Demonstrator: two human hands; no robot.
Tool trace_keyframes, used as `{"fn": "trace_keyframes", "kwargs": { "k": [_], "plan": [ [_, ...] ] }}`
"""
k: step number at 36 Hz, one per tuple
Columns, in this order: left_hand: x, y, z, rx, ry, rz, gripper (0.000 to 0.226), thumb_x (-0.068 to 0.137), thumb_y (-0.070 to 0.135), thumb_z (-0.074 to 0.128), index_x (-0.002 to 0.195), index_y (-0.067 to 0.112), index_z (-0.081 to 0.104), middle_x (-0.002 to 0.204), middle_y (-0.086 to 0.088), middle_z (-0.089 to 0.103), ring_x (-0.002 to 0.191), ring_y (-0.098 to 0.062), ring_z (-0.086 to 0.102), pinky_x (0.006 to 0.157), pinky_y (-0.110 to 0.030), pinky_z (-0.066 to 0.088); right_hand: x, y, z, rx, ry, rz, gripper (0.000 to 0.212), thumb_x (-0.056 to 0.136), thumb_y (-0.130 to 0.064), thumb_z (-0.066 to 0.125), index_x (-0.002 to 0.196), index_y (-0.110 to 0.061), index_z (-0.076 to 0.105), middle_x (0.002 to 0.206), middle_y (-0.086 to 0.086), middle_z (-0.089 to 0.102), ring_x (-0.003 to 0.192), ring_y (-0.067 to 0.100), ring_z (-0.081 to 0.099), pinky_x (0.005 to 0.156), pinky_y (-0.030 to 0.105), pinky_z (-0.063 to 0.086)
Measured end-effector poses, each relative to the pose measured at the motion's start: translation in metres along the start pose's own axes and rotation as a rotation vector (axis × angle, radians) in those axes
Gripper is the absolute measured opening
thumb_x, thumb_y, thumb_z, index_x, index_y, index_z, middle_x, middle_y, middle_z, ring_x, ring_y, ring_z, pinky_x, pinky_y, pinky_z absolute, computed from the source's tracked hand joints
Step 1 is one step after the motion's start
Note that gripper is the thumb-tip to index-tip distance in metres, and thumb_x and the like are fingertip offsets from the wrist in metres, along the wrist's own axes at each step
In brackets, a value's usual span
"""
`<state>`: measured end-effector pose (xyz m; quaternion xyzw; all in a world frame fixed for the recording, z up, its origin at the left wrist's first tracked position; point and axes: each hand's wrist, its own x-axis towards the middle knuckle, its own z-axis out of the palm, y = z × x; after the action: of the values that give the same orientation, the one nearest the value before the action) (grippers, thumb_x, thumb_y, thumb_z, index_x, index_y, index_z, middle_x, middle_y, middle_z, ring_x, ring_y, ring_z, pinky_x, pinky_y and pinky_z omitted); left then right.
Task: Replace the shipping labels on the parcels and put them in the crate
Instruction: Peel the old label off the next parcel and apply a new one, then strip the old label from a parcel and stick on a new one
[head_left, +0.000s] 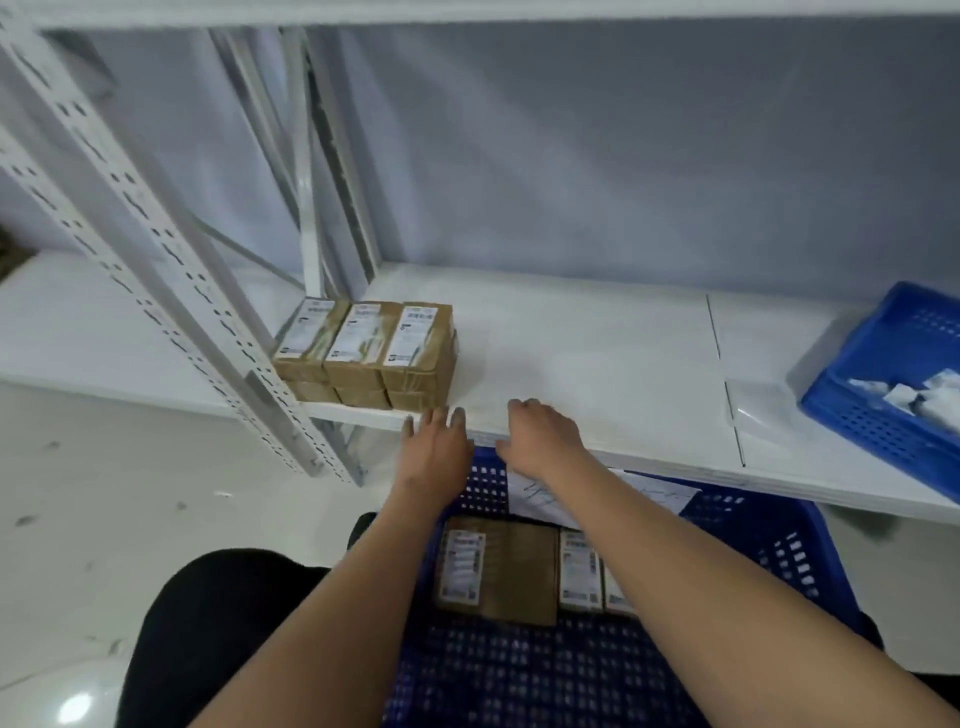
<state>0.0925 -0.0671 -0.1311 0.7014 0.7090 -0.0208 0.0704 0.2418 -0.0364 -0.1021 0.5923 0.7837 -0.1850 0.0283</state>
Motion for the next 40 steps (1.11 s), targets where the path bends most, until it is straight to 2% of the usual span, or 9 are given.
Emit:
{"fn": "trace_keyframes", "kwargs": {
  "k": [5, 9, 15, 20, 23, 28, 35, 40],
  "plan": [
    [0.025, -0.041, -0.045, -0.032, 0.128, -0.044, 0.046, 0.101, 0.021, 0.046, 0.145, 0.012, 0.044, 0.149, -0.013, 0.047, 0.139, -0.031, 0.041, 0.118, -0.048, 0.031, 0.028, -0.038, -0.025, -0.016, 0.087, -0.05, 0.053, 0.097, -0.039, 0.057, 0.14, -0.012, 0.044, 0.131, 0.013, 0.054, 0.116, 0.031, 0.056, 0.086, 0.039, 0.048],
    [0.04, -0.077, -0.059, -0.019, 0.151, -0.053, 0.052, 0.102, 0.027, 0.046, 0.151, 0.011, 0.037, 0.155, -0.013, 0.04, 0.145, -0.032, 0.034, 0.119, -0.05, 0.029, 0.054, -0.065, -0.028, 0.0, 0.151, -0.109, 0.059, 0.095, -0.042, 0.06, 0.143, -0.014, 0.039, 0.132, 0.013, 0.053, 0.113, 0.03, 0.057, 0.084, 0.039, 0.049],
    [0.06, -0.122, -0.052, -0.105, 0.202, -0.08, 0.045, 0.107, 0.025, 0.042, 0.149, 0.012, 0.042, 0.154, -0.012, 0.043, 0.144, -0.033, 0.035, 0.116, -0.05, 0.031, 0.1, -0.094, -0.021, -0.03, 0.213, -0.152, 0.068, 0.091, -0.049, 0.063, 0.147, -0.02, 0.036, 0.148, 0.012, 0.037, 0.122, 0.031, 0.049, 0.091, 0.042, 0.051],
    [0.073, -0.149, -0.026, -0.118, 0.196, -0.084, 0.049, 0.109, 0.036, 0.035, 0.156, 0.023, 0.033, 0.164, -0.012, 0.031, 0.152, -0.034, 0.022, 0.123, -0.054, 0.017, 0.13, -0.108, -0.008, -0.065, 0.185, -0.133, 0.086, 0.085, -0.067, 0.06, 0.153, -0.028, 0.026, 0.159, 0.016, 0.018, 0.136, 0.039, 0.033, 0.111, 0.051, 0.037],
    [0.08, -0.154, -0.018, -0.135, 0.2, -0.109, 0.05, 0.109, 0.044, 0.028, 0.158, 0.033, 0.031, 0.166, -0.007, 0.028, 0.153, -0.031, 0.02, 0.124, -0.054, 0.011, 0.136, -0.116, 0.002, -0.046, 0.169, -0.098, 0.091, 0.079, -0.078, 0.057, 0.153, -0.036, 0.024, 0.161, 0.016, 0.011, 0.139, 0.042, 0.029, 0.112, 0.052, 0.036],
    [0.087, -0.151, -0.018, -0.128, 0.236, -0.15, 0.05, 0.108, 0.05, 0.025, 0.154, 0.038, 0.037, 0.163, -0.002, 0.034, 0.15, -0.029, 0.026, 0.122, -0.053, 0.014, 0.134, -0.119, 0.018, 0.045, 0.247, -0.062, 0.083, 0.082, -0.068, 0.063, 0.151, -0.038, 0.028, 0.16, 0.014, 0.014, 0.136, 0.043, 0.038, 0.101, 0.047, 0.046],
    [0.088, -0.147, -0.018, -0.128, 0.222, -0.177, 0.05, 0.108, 0.051, 0.025, 0.155, 0.041, 0.035, 0.164, 0.001, 0.032, 0.151, -0.028, 0.024, 0.122, -0.053, 0.014, 0.127, -0.124, 0.027, 0.196, 0.289, -0.038, 0.078, 0.086, -0.06, 0.063, 0.152, -0.033, 0.033, 0.163, 0.012, 0.008, 0.139, 0.045, 0.031, 0.103, 0.049, 0.047],
    [0.09, -0.149, -0.022, -0.175, 0.198, -0.18, 0.05, 0.107, 0.053, 0.029, 0.155, 0.043, 0.036, 0.165, 0.001, 0.031, 0.153, -0.03, 0.021, 0.123, -0.052, 0.012, 0.12, -0.123, 0.032, 0.194, 0.337, -0.022, 0.077, 0.084, -0.056, 0.065, 0.151, -0.032, 0.035, 0.163, 0.01, 0.01, 0.131, 0.041, 0.039, 0.094, 0.046, 0.051]
  ]
}}
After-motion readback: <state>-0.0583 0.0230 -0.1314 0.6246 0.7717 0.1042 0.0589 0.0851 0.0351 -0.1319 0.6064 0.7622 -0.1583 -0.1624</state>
